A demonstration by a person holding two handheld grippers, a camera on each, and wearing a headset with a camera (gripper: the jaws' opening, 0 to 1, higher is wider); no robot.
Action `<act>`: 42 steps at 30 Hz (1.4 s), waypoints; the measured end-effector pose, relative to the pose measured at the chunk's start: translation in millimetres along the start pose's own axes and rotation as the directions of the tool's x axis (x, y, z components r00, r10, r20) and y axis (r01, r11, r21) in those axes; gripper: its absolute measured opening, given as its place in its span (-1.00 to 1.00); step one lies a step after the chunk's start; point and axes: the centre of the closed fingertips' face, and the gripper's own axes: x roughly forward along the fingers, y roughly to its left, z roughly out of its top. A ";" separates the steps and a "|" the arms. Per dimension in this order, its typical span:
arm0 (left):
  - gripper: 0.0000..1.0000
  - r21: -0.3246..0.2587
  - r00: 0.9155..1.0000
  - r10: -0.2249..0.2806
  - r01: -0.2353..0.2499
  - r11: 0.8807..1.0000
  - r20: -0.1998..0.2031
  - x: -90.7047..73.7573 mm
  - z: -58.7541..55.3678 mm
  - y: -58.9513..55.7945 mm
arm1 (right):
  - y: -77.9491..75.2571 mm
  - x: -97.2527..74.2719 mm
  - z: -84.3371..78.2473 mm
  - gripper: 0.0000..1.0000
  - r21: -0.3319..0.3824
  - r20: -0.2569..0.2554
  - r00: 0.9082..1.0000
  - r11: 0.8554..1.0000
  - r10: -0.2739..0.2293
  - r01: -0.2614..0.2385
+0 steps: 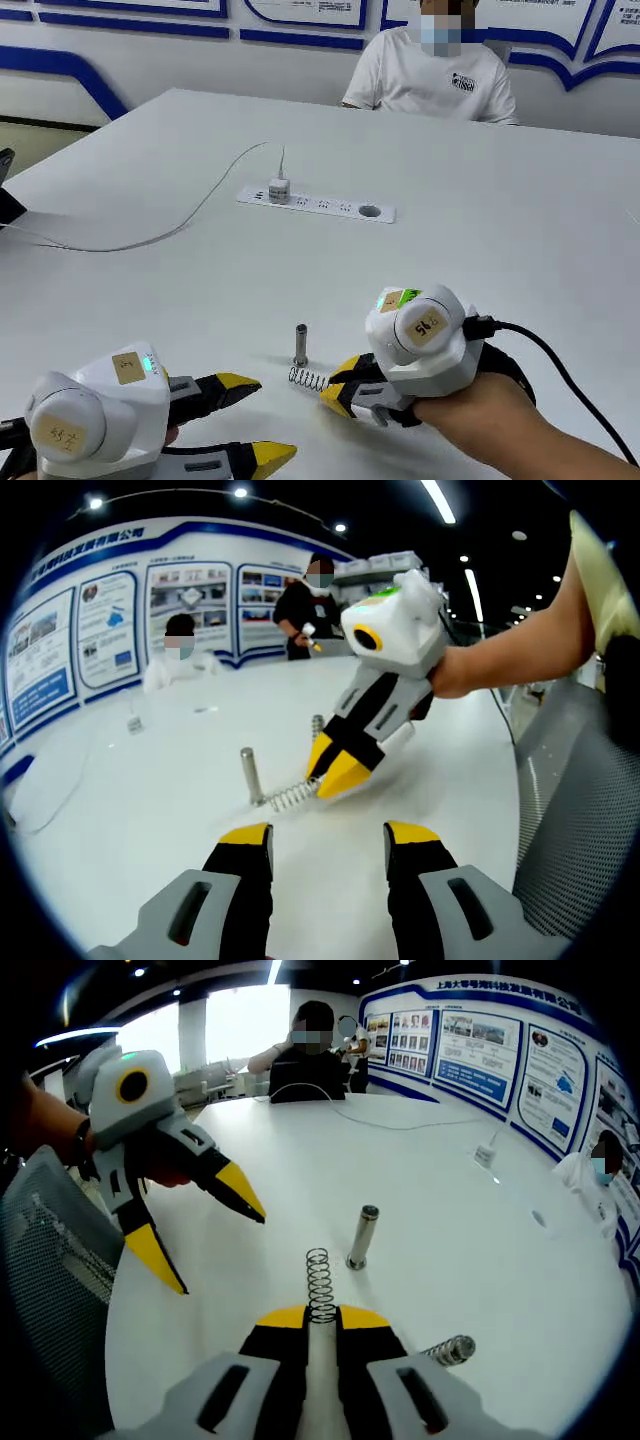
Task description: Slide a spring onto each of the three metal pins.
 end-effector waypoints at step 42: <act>-0.54 0.182 0.985 -0.163 0.171 0.968 -0.060 12.6 -1.8 -47.8 | 67.0 -47.9 -13.8 -0.77 -0.225 -0.142 0.955 0.932 0.259 -0.286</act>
